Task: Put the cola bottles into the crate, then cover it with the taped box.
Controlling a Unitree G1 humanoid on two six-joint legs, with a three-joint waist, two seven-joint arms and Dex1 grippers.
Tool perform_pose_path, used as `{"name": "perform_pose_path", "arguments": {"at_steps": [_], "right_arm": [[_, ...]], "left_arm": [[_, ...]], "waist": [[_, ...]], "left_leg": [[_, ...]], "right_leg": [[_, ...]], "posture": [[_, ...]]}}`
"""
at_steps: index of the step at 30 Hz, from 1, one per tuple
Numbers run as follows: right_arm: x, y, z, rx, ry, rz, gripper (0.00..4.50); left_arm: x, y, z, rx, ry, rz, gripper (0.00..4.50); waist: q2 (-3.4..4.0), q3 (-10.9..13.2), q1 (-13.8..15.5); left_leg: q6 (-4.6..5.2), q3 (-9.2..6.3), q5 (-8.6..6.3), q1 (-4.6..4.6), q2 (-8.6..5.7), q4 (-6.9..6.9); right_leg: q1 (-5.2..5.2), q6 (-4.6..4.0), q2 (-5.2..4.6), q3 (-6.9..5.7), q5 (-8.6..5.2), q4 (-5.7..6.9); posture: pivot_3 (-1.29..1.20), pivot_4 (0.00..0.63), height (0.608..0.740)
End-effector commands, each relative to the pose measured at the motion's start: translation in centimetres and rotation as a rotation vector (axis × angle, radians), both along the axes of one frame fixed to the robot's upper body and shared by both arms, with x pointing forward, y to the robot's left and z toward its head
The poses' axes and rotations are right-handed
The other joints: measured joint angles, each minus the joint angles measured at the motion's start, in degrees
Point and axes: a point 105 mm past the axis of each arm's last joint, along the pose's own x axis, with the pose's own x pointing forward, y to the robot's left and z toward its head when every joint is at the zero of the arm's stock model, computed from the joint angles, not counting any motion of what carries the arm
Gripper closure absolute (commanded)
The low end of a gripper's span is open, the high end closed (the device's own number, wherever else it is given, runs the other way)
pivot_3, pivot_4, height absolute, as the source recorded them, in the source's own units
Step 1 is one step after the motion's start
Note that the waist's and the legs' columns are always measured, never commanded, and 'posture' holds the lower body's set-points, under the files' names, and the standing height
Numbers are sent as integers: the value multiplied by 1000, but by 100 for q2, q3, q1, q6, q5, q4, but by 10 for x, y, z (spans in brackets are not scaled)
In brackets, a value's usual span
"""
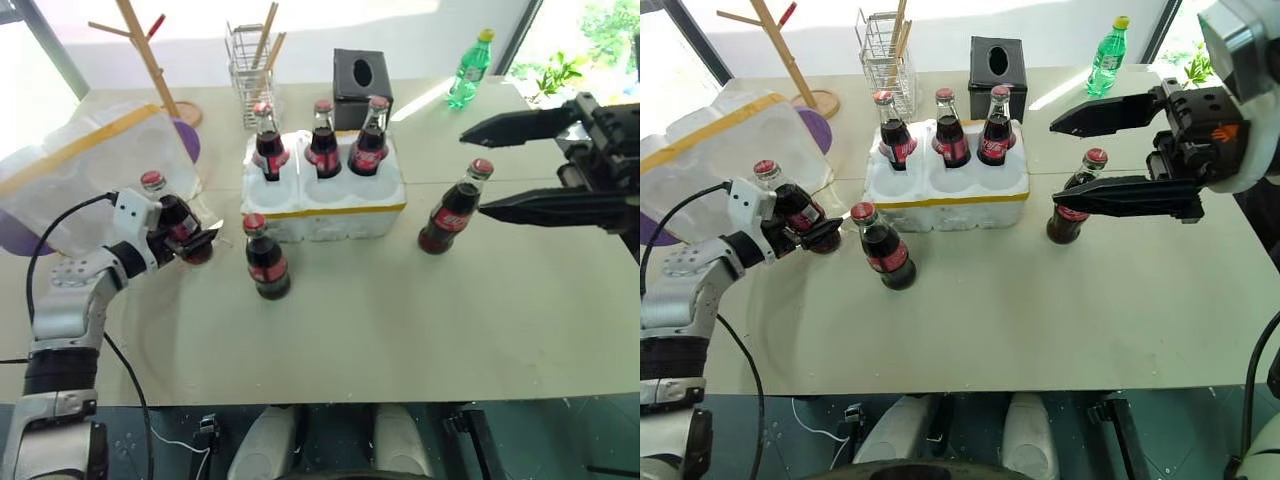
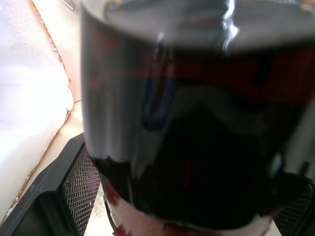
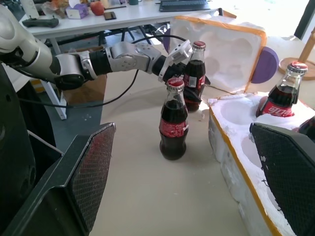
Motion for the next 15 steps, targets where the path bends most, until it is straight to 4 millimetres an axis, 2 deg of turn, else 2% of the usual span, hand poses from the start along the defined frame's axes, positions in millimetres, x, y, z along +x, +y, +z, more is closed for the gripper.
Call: {"name": "perform_pose_path", "arguments": {"at_steps": [1,2,7,10,12,15], "right_arm": [[-6,1,7,10,-59,5,0],[-5,0,7,11,-60,0,0],[-4,-4,4,26,-56,-33,0],[-3,-5,-2,27,-47,-53,0],[-2,-7,-4,36,-43,-70,0],[0,-8,-7,40,-44,-92,0]], "left_arm": [[2,3,18,11,-55,-13,1344],[1,4,20,11,-58,-15,1695],[-16,2,62,-46,-76,-113,1640],[-24,-12,108,-91,-118,-220,1640],[-22,-22,133,-114,-152,-272,1640],[-12,-35,157,-150,-189,-314,1640]], "waist": [[0,0,6],[0,0,6],[-20,8,-5],[-35,17,20],[-49,24,51],[-52,26,30]], "left_leg": [[-1,0,1,0,0,0],[-3,0,2,0,0,1],[-4,0,3,-6,2,2],[-7,-1,5,-10,2,2],[-10,-8,8,-13,-1,7],[-11,-10,8,-14,-5,25]], "right_leg": [[-1,0,0,0,0,2],[-2,0,0,0,0,5],[-16,-1,1,1,-1,19],[-22,-2,1,2,-1,23],[-20,-2,1,-2,-1,27],[-12,-1,0,-4,0,33]], "posture": [[0,150,740],[0,150,740],[0,150,740],[0,150,740],[0,150,740],[0,150,740]]}}
